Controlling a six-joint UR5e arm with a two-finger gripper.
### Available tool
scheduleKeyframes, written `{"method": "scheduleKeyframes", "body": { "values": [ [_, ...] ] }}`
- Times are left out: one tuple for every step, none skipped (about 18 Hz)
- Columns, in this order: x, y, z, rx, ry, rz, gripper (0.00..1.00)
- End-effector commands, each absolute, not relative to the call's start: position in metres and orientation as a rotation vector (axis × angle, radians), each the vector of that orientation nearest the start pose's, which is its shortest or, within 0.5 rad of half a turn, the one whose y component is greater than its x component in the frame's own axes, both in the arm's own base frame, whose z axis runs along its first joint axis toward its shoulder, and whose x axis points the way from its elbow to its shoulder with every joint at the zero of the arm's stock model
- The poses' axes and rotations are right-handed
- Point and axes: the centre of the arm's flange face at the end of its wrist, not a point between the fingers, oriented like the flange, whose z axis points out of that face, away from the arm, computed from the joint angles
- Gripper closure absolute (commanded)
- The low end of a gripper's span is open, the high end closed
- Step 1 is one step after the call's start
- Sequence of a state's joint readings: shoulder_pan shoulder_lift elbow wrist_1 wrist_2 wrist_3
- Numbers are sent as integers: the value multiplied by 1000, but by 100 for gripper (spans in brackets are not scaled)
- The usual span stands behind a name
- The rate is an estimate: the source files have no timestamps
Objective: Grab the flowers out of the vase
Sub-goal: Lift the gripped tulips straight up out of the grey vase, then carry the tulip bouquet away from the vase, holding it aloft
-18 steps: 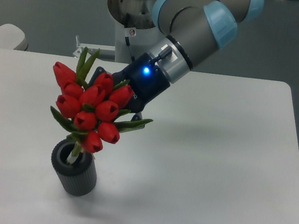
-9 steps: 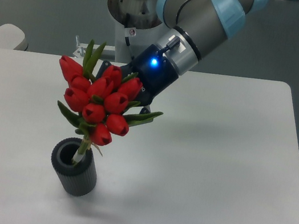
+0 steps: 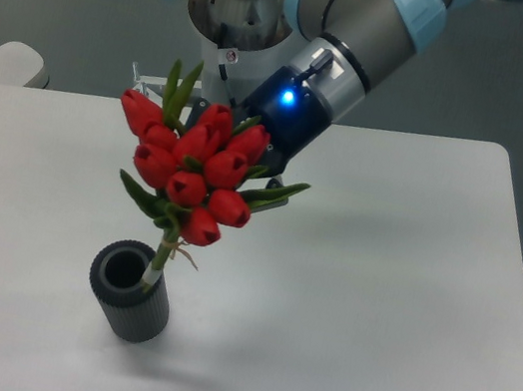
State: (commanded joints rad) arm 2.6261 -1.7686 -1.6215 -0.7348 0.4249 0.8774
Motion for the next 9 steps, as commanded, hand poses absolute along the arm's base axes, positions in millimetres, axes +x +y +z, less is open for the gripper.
{"method": "scheduleKeyframes", "body": {
  "values": [
    [-393, 474, 502, -1918, 193, -216, 64],
    [-404, 475, 502, -1921, 184, -206, 64],
    [-413, 476, 502, -1925, 178, -197, 64],
    [-419, 479, 497, -1929, 179, -196, 64],
    [-426, 481, 492, -1934, 169, -200, 64],
    [-434, 482, 487, -1945, 161, -192, 64],
    [-448, 477, 480, -1963, 135, -177, 64],
    [-458, 475, 473, -1978, 118, -167, 64],
    [-465, 477, 468, -1984, 114, -164, 64]
  ]
}}
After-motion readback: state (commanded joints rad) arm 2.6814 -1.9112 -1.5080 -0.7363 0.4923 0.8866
